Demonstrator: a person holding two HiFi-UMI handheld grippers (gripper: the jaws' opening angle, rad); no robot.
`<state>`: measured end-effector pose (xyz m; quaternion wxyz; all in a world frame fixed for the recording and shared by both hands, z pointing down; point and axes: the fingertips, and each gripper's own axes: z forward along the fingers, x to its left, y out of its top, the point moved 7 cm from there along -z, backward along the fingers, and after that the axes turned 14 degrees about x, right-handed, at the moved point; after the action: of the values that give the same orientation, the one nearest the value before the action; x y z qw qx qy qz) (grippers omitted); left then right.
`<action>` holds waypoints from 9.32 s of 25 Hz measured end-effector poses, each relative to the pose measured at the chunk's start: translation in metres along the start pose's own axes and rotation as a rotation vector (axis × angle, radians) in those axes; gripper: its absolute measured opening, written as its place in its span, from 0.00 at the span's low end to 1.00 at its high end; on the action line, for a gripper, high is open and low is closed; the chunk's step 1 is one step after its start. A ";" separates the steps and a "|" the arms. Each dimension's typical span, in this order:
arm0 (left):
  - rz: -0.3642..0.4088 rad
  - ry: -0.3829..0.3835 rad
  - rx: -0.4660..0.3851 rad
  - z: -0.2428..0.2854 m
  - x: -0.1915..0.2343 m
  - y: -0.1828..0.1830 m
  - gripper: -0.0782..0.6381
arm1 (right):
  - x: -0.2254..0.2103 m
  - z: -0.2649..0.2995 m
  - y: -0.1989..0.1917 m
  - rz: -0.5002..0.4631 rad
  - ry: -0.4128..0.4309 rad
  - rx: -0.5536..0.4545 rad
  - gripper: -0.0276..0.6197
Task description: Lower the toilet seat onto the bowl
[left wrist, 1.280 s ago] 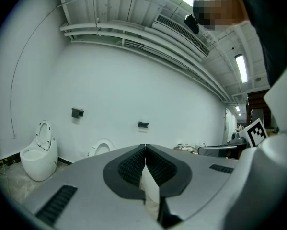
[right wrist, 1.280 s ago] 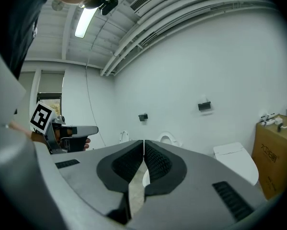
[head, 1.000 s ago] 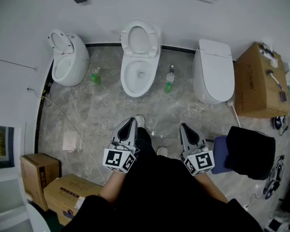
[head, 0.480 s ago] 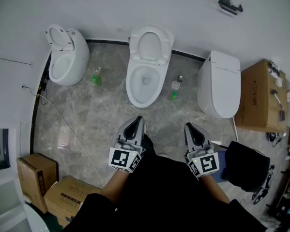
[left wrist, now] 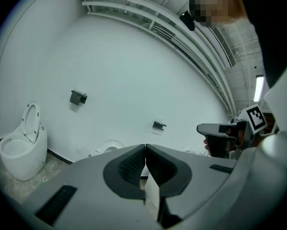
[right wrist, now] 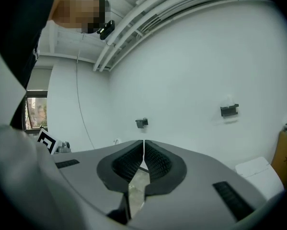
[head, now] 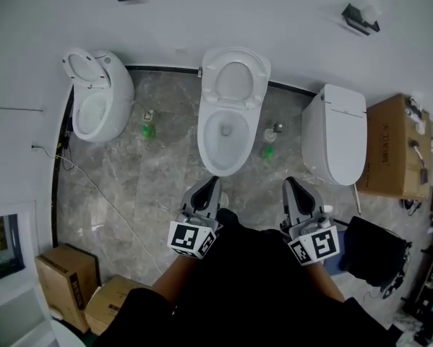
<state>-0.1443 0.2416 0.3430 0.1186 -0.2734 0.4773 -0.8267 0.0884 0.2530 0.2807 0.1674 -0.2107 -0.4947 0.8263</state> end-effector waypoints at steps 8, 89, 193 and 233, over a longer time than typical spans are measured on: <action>0.017 -0.089 0.034 0.022 0.031 0.004 0.13 | 0.002 0.039 0.012 -0.034 -0.062 -0.006 0.09; 0.308 0.092 0.554 0.512 0.259 0.095 0.29 | -0.353 0.459 0.013 -0.139 0.091 0.542 0.19; 0.470 -0.097 0.683 0.331 0.214 -0.071 0.36 | -0.181 0.372 -0.166 0.005 -0.215 0.848 0.21; 0.554 -0.047 0.806 0.265 0.191 -0.222 0.37 | -0.133 0.331 -0.302 -0.223 -0.022 0.992 0.27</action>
<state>-0.1374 0.0773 0.7020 0.4413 -0.0871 0.1714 -0.8765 0.0526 0.0782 0.7133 0.3293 -0.0432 -0.0640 0.9411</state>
